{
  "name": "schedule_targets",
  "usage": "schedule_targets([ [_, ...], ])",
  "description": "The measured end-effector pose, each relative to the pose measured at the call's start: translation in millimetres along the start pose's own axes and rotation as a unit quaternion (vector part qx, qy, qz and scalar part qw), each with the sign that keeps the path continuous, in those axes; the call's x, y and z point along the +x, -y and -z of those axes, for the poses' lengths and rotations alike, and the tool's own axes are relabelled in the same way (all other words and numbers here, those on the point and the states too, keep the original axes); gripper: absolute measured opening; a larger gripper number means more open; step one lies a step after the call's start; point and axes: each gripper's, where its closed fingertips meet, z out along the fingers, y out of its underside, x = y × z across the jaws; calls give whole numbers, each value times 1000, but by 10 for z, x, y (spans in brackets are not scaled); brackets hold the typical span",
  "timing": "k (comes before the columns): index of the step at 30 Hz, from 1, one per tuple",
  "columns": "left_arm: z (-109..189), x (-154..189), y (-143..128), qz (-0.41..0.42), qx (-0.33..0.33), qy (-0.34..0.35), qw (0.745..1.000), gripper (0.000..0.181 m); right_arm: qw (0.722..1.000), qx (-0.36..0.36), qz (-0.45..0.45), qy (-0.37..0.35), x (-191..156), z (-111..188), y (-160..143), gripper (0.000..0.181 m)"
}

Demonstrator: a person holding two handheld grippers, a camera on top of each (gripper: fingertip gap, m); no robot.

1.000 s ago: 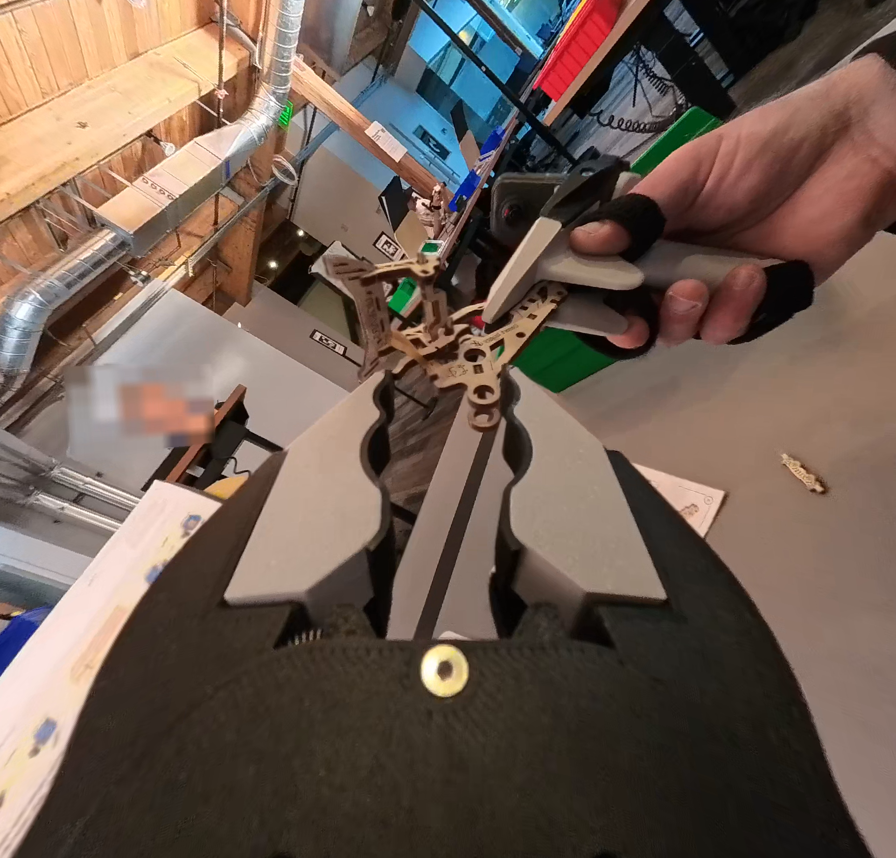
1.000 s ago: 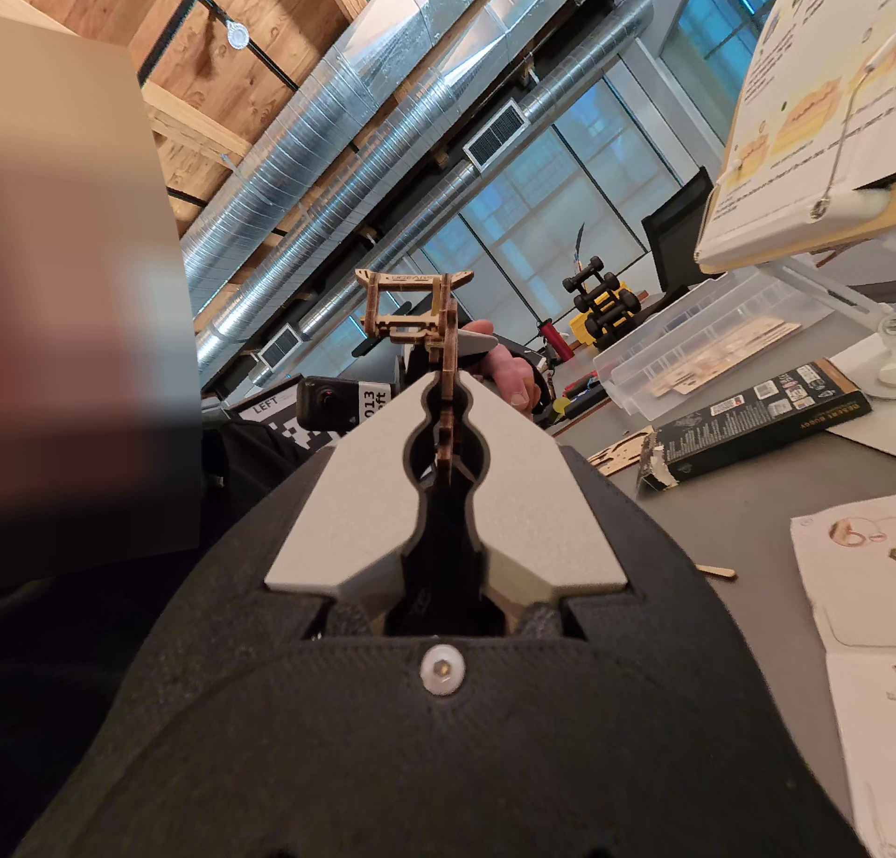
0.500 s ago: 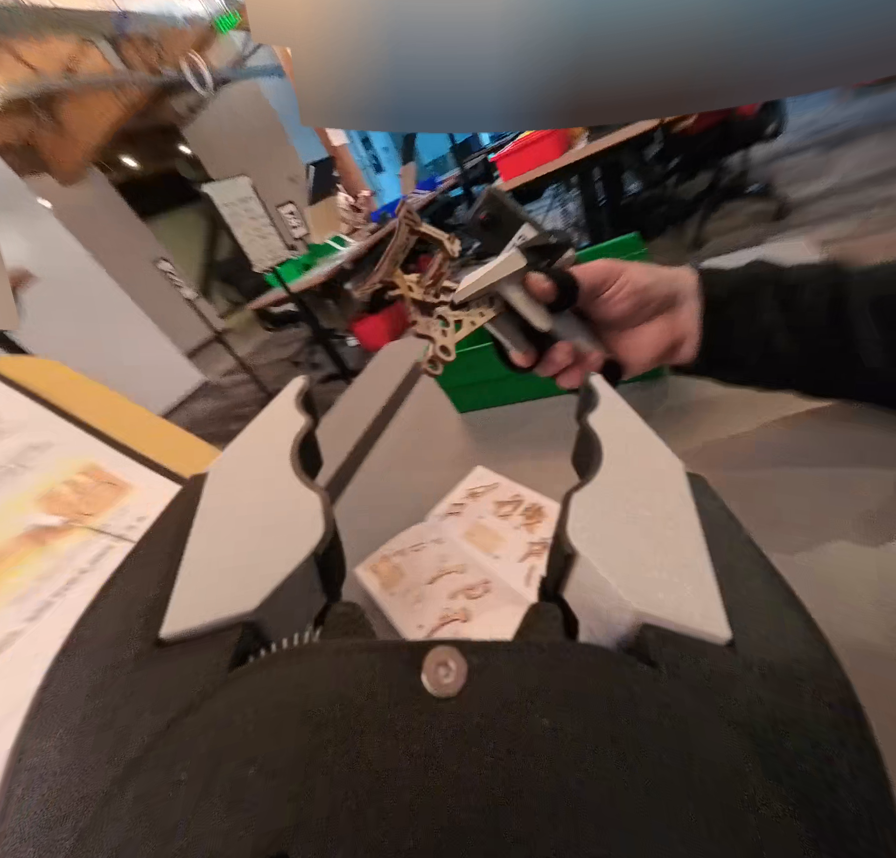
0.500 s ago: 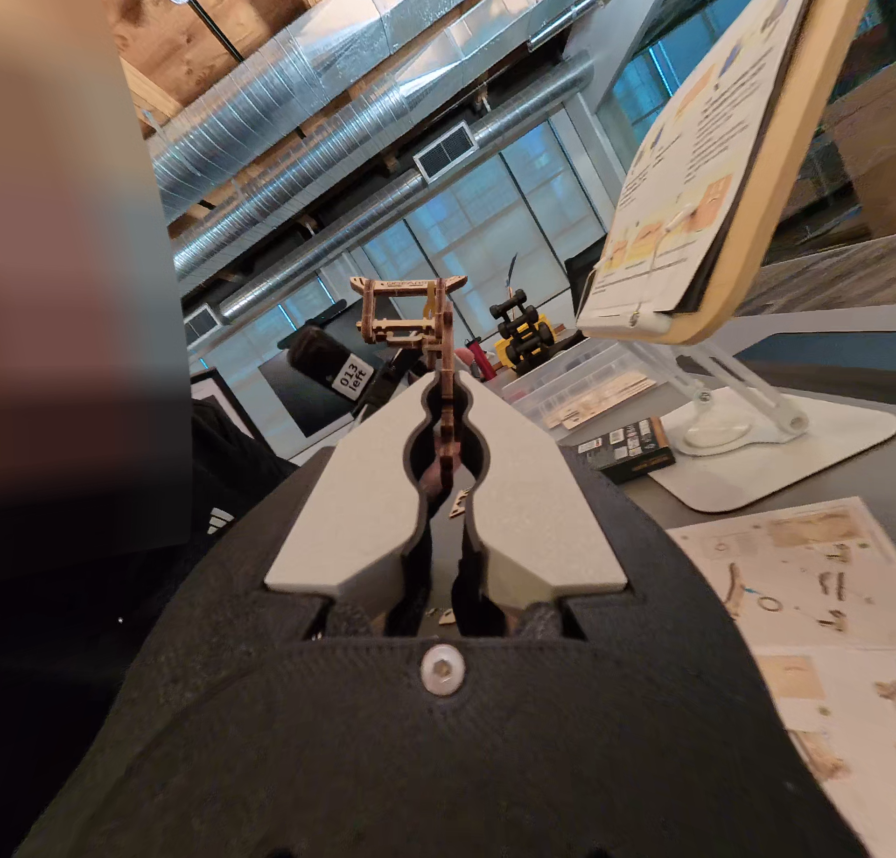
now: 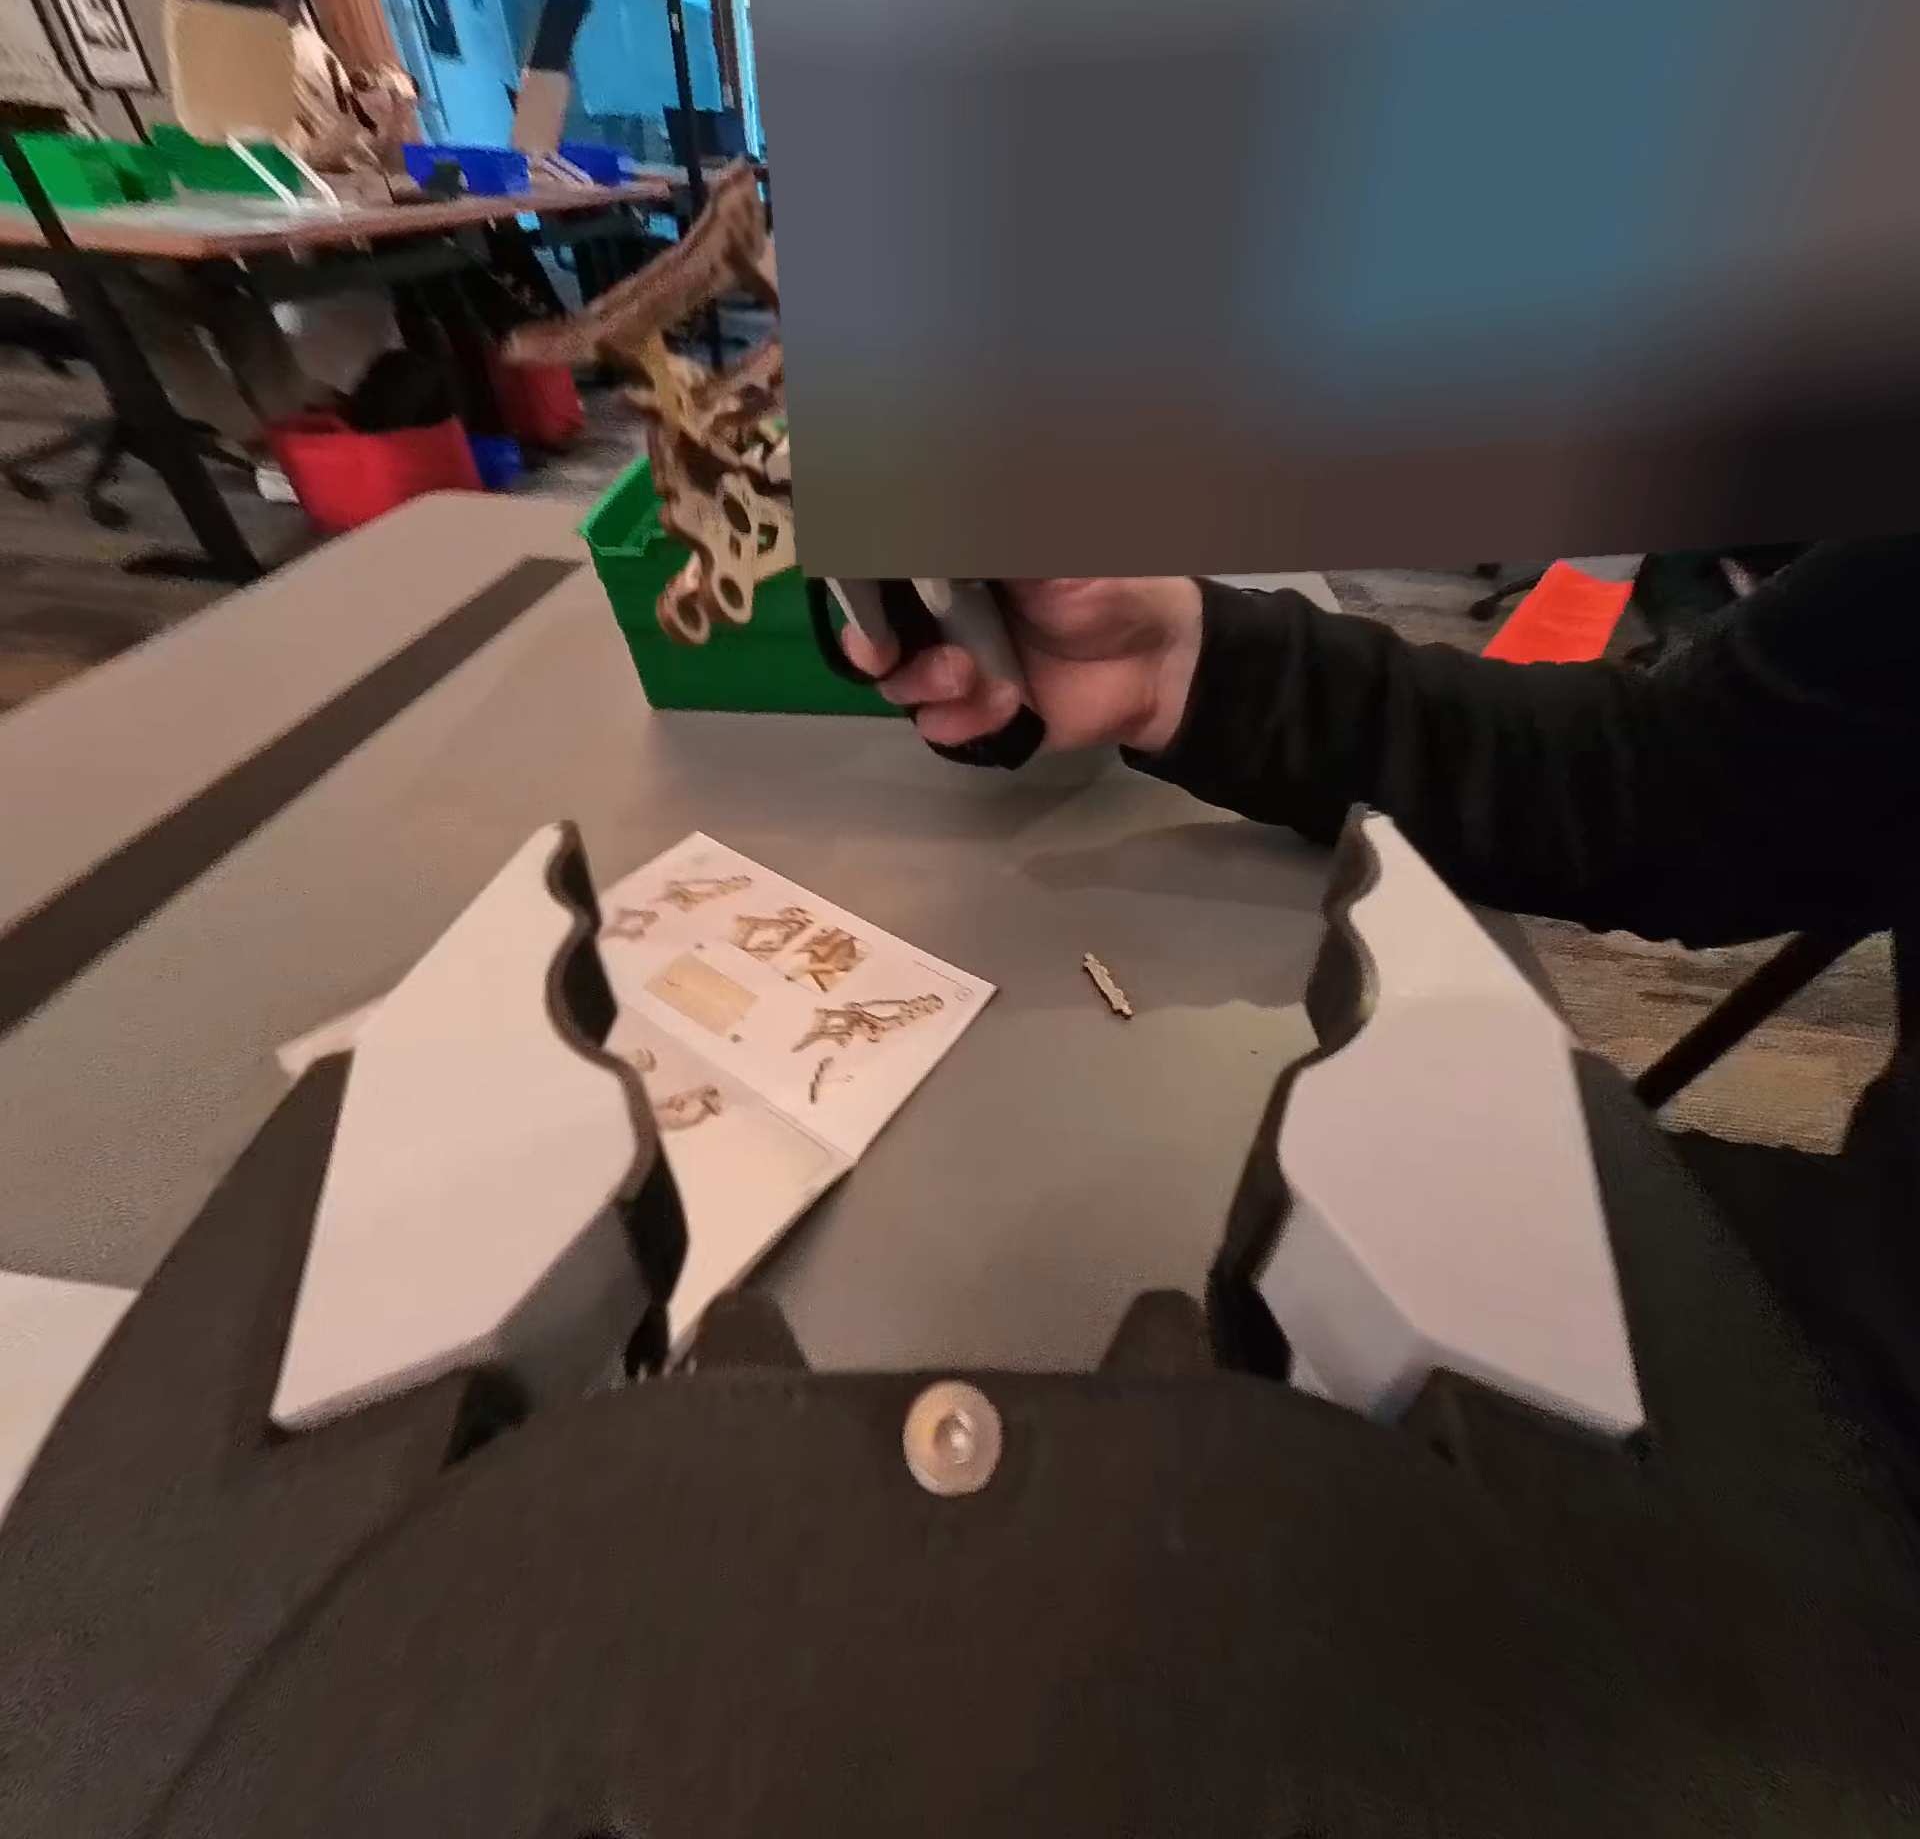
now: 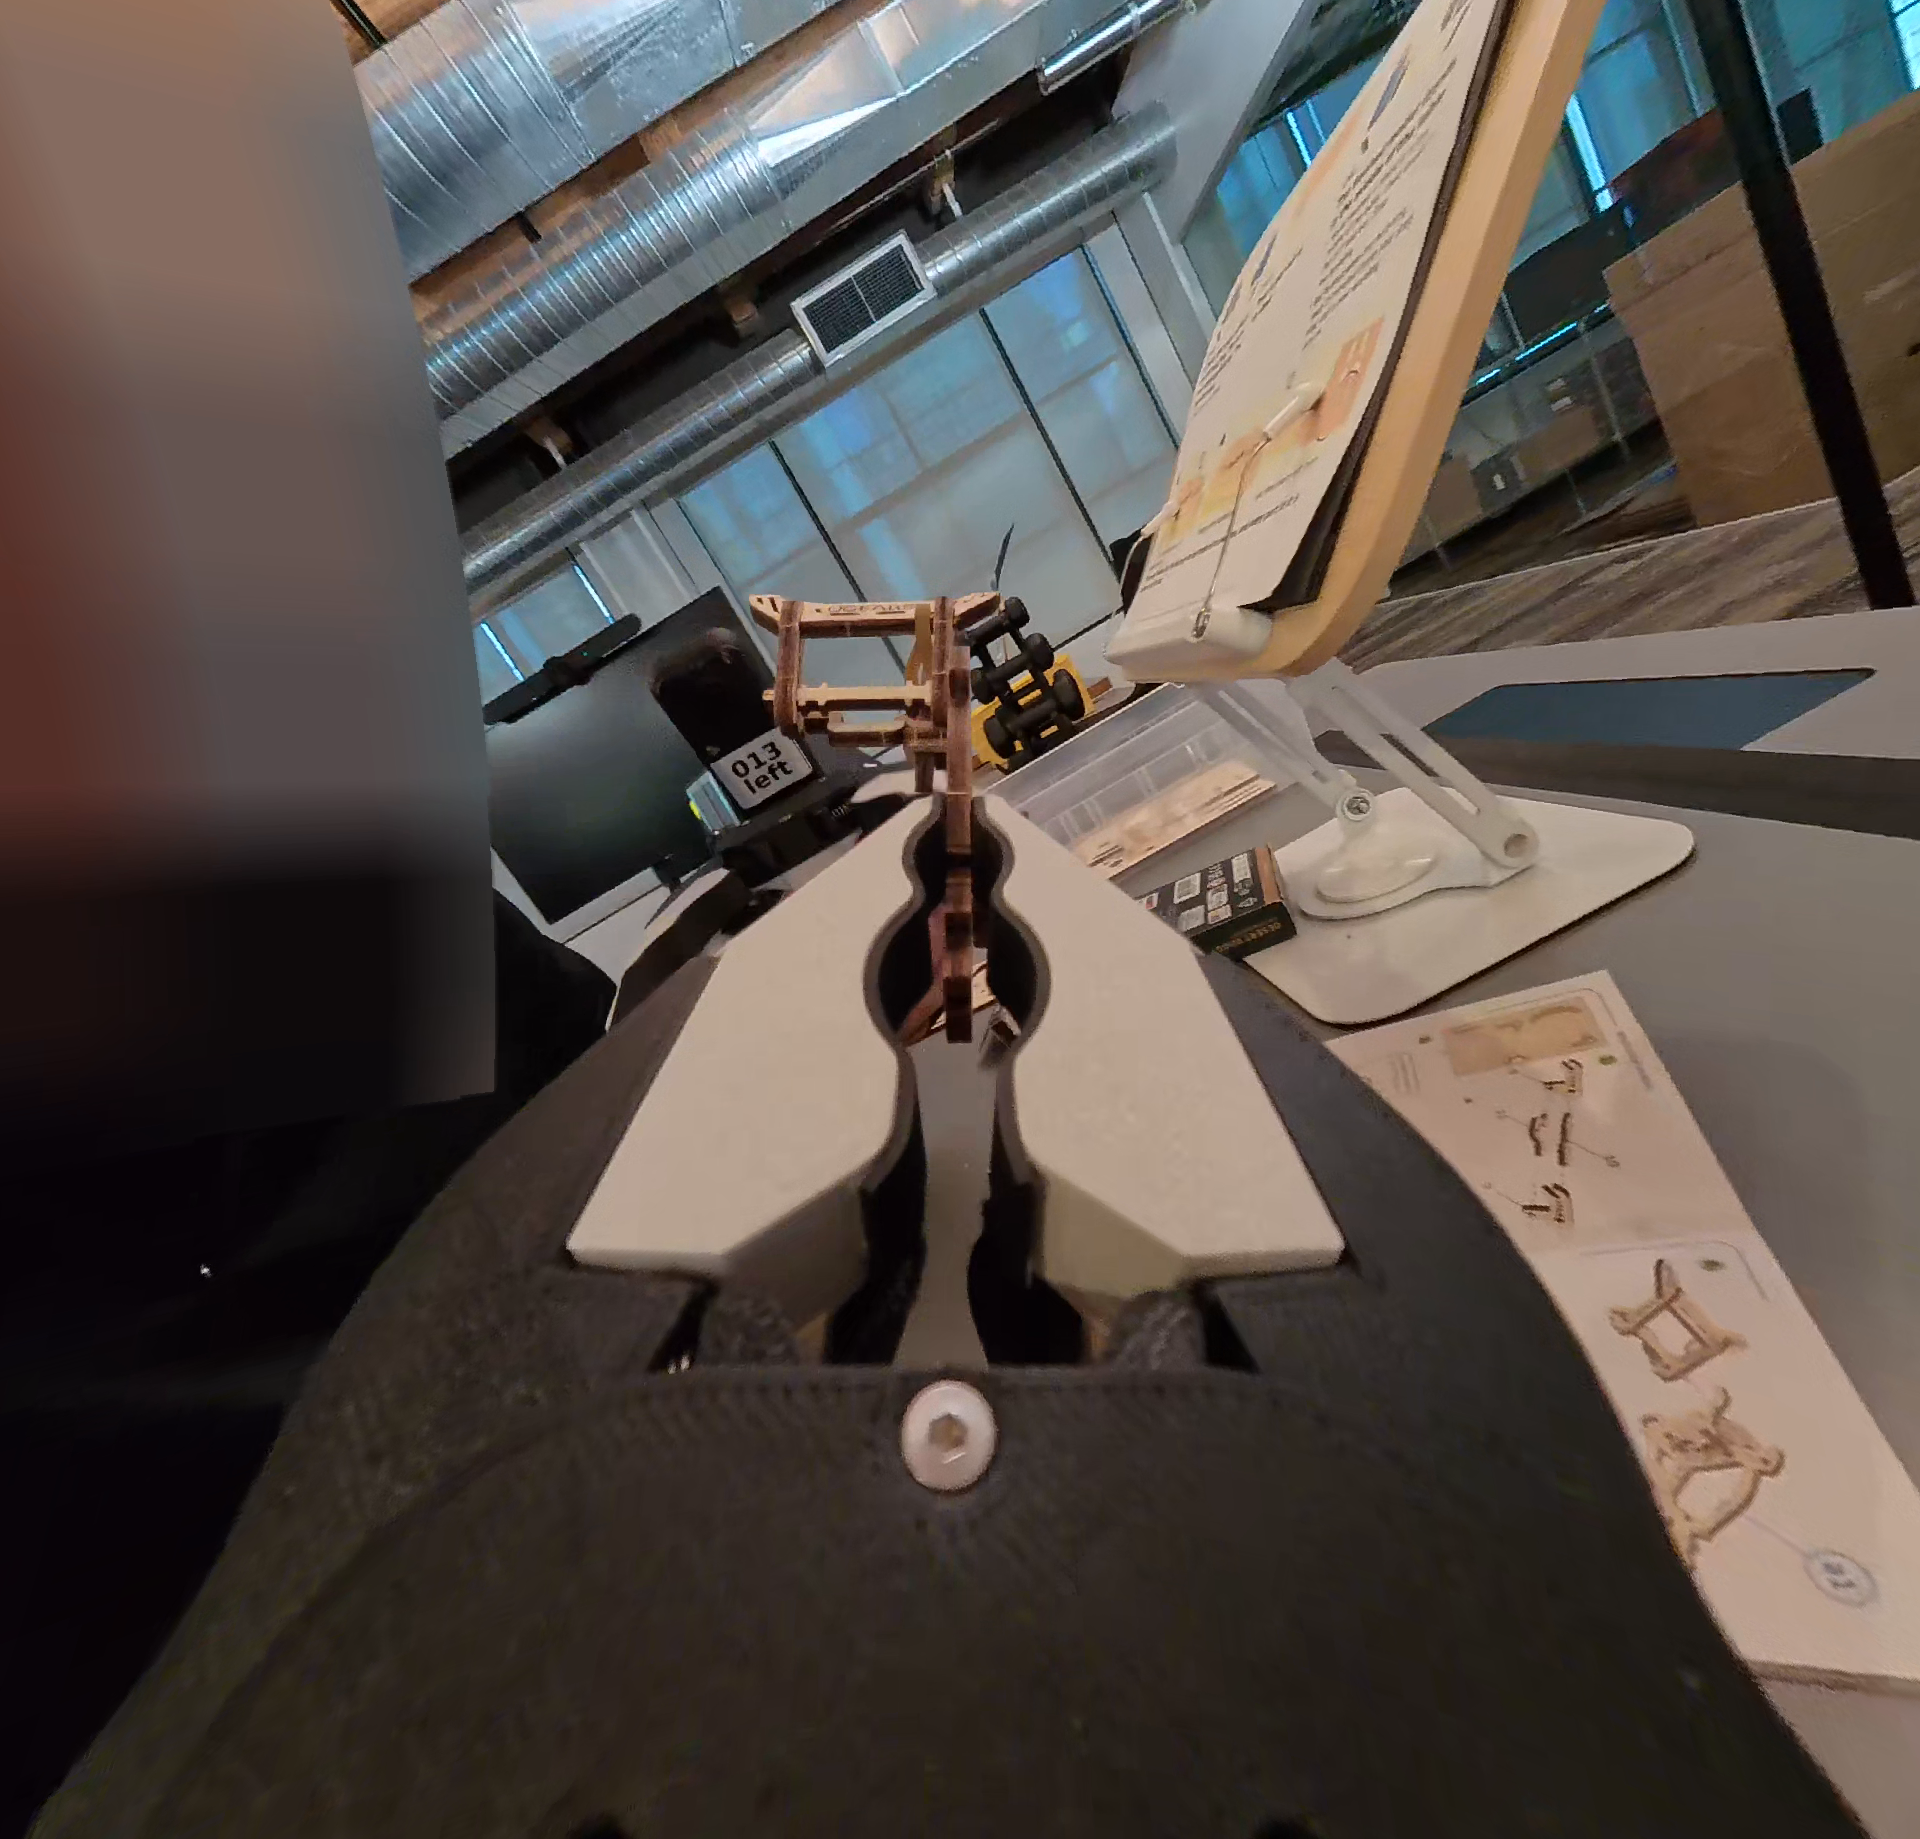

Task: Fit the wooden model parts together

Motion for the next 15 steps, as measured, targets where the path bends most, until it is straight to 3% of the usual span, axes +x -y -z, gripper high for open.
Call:
schedule_targets([
  [3,5,-36,-221,31,-11,-3,999,110,1000,-1,9,-18,48,36,-15,0],
  [5,34,-90,-372,35,-24,14,999,83,1000,0,14,-23,61,46,-8,0],
  [13,65,-110,-530,11,-24,13,1000,6,998,-17,44,-49,122,53,-57,0],
  [15,63,-151,-594,7,-34,25,999,0,997,-14,49,-58,149,87,-39,0],
])
